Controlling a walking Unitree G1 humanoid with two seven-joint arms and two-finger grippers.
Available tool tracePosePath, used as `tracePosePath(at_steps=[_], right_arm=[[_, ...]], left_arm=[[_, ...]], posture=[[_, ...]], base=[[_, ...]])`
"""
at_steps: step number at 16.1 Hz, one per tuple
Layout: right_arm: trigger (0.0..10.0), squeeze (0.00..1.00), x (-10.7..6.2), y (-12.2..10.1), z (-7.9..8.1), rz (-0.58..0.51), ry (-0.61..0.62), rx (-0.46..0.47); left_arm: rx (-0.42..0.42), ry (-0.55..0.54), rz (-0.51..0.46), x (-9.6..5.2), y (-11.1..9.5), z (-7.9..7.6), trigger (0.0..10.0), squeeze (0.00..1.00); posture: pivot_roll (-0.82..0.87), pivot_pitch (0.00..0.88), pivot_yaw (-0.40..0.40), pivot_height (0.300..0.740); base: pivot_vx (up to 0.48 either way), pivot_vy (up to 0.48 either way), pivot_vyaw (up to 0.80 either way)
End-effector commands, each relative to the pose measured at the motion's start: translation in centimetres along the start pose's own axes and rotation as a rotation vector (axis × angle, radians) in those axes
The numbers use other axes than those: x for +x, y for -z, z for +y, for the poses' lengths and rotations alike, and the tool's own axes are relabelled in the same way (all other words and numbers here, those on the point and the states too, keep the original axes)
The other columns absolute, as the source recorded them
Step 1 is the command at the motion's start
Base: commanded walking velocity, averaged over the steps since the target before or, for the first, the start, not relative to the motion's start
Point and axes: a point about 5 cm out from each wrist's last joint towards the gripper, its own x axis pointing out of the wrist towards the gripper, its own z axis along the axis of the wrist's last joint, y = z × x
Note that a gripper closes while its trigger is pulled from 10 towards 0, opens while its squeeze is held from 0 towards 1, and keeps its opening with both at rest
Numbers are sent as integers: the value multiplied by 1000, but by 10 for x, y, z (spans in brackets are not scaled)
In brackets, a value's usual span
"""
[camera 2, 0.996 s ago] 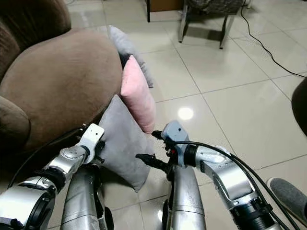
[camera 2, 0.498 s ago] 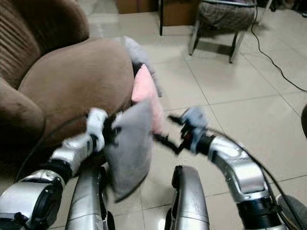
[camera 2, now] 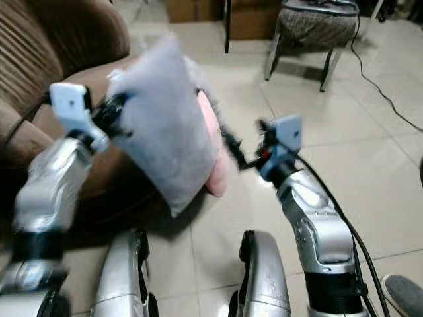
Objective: Move the pillow to the sofa from floor
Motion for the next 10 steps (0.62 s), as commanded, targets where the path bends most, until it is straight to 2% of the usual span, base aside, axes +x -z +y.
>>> tracePosePath(at_steps=[1,2,3,4,7,10], right_arm=[[10000,0,-2,-2,-10,20,106,1],[10000,0,-3,0,-10,31,118,-3],[10000,0,-5,7,-6,50,116,-12],[10000,0,-5,8,-3,55,120,-7],[10000,0,-2,5,0,54,127,-2],[10000,0,-3,0,8,8,96,52]], left_arm=[[38,-36,-2,-8,-7,0,10000,0],[41,-39,0,-14,-8,0,10000,0],[65,-52,34,-29,-4,0,10000,0],[90,-72,44,-34,-3,2,10000,0],[70,-124,31,-42,-9,-1,10000,0],[92,-164,87,-51,2,-2,10000,0]], posture=[[45,0,21,501],[45,0,21,506],[61,0,3,521],[66,0,-7,531],[69,0,-16,556],[69,0,-26,581]], base=[[0,0,0],[0,0,0],[0,0,0],[0,0,0],[0,0,0],[0,0,0]])
